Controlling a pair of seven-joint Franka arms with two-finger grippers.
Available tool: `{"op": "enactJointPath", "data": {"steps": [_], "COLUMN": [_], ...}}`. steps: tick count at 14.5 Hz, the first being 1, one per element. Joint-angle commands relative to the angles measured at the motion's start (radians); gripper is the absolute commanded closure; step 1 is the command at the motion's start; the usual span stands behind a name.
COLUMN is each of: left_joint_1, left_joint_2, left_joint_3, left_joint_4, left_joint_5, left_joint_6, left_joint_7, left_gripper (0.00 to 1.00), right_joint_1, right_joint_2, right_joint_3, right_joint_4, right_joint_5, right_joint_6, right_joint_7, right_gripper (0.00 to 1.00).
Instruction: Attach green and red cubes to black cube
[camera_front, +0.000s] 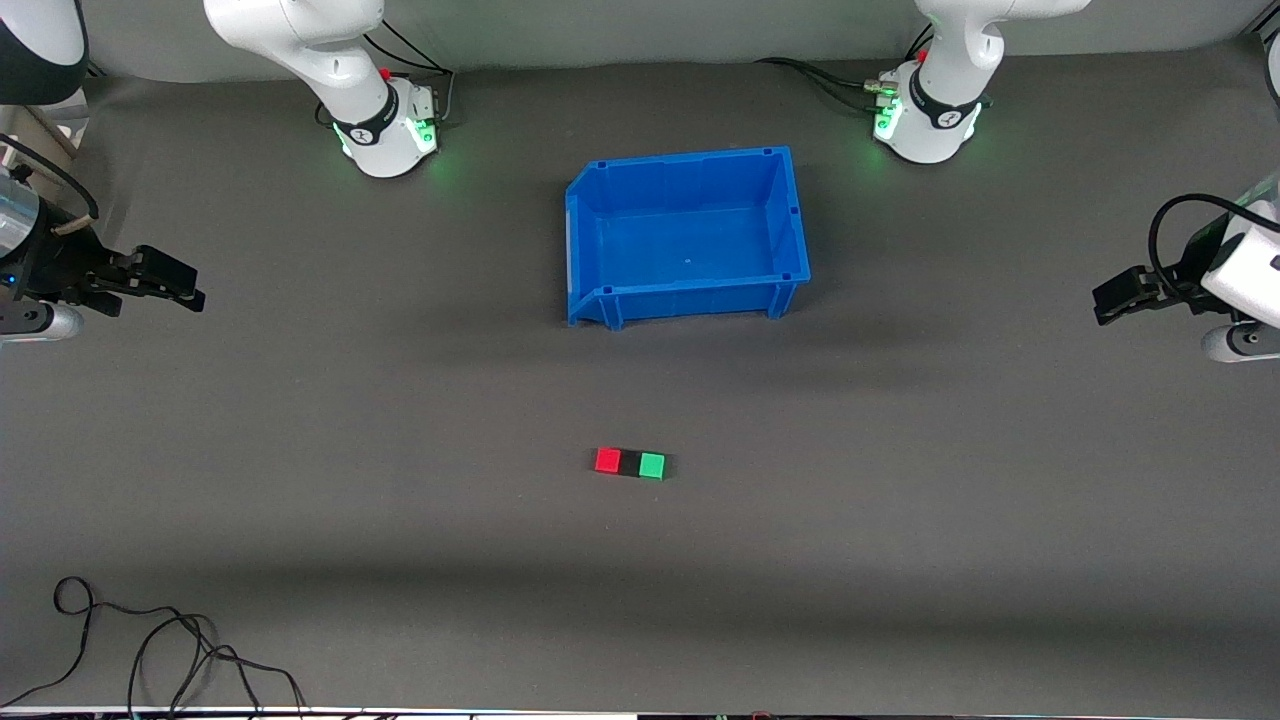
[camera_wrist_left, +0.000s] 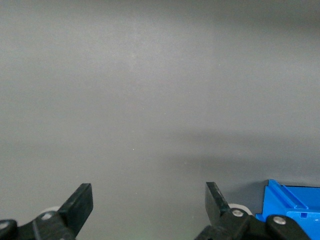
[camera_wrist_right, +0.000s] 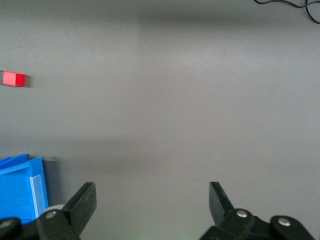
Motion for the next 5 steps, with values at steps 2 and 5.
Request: {"op": "enactJointPath", "data": {"steps": [2, 5], "left_joint_1": [-0.034, -0.062], "left_joint_2": [0.009, 0.001], "left_joint_3": [-0.004, -0.014], "left_joint_4": [0.001, 0.001], "left_joint_5": [0.017, 0.02], "left_joint_6": [0.006, 0.004], "left_joint_7": [-0.008, -0.021], "left_gripper": [0.0, 0.0], "right_joint_1": [0.017, 0.017], "right_joint_2": [-0.005, -0.004], "right_joint_3": [-0.014, -0.014], "right_joint_4": [-0.003, -0.002], "right_joint_5": [-0.016, -0.014], "right_joint_6": [0.005, 0.005], "right_joint_7": [-0.004, -0.004], "right_gripper": [0.0, 0.0]}}
